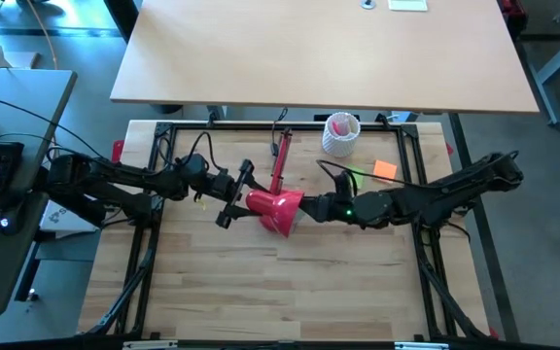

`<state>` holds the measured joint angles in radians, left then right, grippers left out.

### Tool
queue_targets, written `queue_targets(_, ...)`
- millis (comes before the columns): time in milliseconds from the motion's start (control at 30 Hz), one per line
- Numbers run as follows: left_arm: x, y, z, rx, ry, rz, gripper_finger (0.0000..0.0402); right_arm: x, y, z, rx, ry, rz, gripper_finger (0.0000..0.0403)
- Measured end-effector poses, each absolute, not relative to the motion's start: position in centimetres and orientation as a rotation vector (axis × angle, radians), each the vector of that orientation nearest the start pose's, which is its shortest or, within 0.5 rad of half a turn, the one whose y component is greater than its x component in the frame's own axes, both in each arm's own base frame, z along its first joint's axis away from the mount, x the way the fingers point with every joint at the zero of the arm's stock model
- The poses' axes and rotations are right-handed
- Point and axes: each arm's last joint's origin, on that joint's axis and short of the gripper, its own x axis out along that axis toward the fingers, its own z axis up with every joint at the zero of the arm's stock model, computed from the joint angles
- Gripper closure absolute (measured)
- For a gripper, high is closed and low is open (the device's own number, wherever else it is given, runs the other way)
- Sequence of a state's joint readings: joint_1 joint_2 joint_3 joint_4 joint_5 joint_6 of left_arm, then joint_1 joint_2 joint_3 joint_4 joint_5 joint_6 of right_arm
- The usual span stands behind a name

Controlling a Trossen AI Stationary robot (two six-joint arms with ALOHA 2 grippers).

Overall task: Screw lightbulb
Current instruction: Insert the white lightbulb into the red lamp

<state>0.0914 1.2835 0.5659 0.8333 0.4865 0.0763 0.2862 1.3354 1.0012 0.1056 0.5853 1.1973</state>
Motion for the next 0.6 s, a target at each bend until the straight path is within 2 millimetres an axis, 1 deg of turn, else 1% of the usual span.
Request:
queue_targets(100,26.2,1.3,25.1,0.090,-0.122,-0.385,0.0150,28.5,6.8,31.9,1.022,0.032,-0.389,0.0111)
queue_targets(267,26.1,1.8,25.1,0.055,-0.111,-0.392,0.0150,26.8,6.1,31.9,0.836,0.126,-0.478,0.0111)
queue_targets(333,26.1,1.9,25.1,0.052,-0.112,-0.388,0.0150,25.9,5.9,32.1,0.743,0.174,-0.483,0.0111)
queue_targets(500,26.1,2.1,25.2,0.041,-0.115,-0.379,0.0150,23.9,6.3,32.7,0.438,0.284,-0.430,0.0111)
queue_targets(600,26.1,2.3,25.3,0.019,-0.120,-0.369,0.0150,23.1,7.3,33.1,0.154,0.328,-0.331,0.0111)
